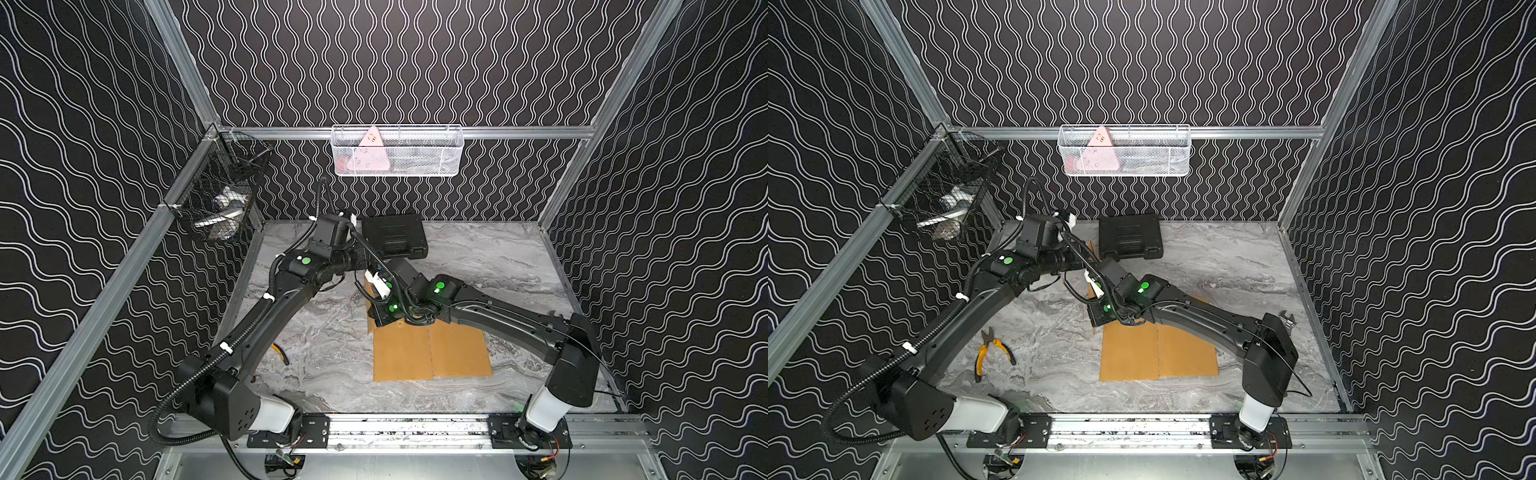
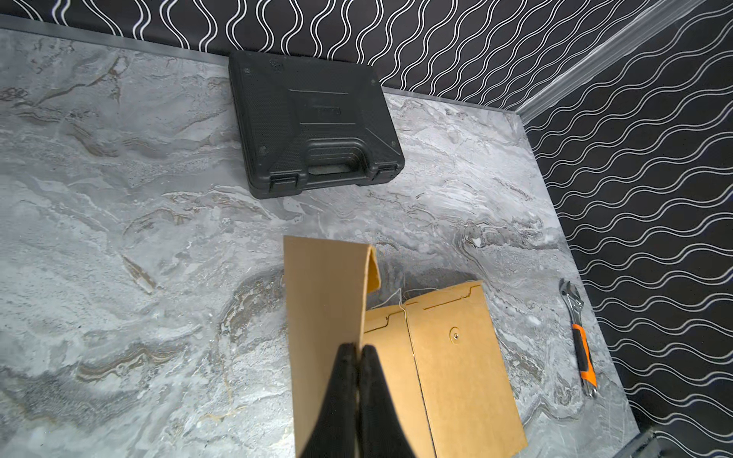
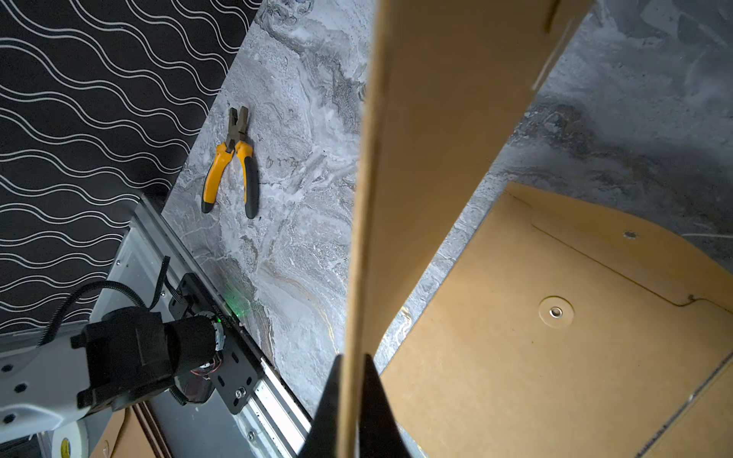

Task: Open the file bag
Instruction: Pick up the file bag from the center of the board.

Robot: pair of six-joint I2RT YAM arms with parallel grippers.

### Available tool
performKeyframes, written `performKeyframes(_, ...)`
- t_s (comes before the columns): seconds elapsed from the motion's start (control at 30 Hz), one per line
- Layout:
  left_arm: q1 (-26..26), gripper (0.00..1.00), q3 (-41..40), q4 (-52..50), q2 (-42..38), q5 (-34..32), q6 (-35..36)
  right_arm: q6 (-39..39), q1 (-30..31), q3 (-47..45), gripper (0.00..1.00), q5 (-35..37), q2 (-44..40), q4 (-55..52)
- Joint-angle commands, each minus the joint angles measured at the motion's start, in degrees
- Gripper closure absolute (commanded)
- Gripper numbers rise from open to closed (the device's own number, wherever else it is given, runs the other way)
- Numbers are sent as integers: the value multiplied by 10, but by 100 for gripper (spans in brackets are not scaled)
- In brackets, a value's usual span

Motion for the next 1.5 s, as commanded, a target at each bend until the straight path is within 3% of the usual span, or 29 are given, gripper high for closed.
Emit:
performKeyframes(0.0,0,100,8,-4,4,-7,17,-8,2,10,89,-1,5,1)
performKeyframes(0.1,0,100,8,-2,3,-10,17,-6,4,14,84,-2,9,-2)
performKeyframes(0.37,0,100,12,7,3,-21,14,1,12,13,56,-5,4,5)
performKeyframes(0.63,13,100,20,41,15,-12,8,22,13,-38,41,-34,-41,46)
performKeyframes(1.47,117,100,-102,192,-59,112,-68,56,-26,-157,34,-100,-145,135)
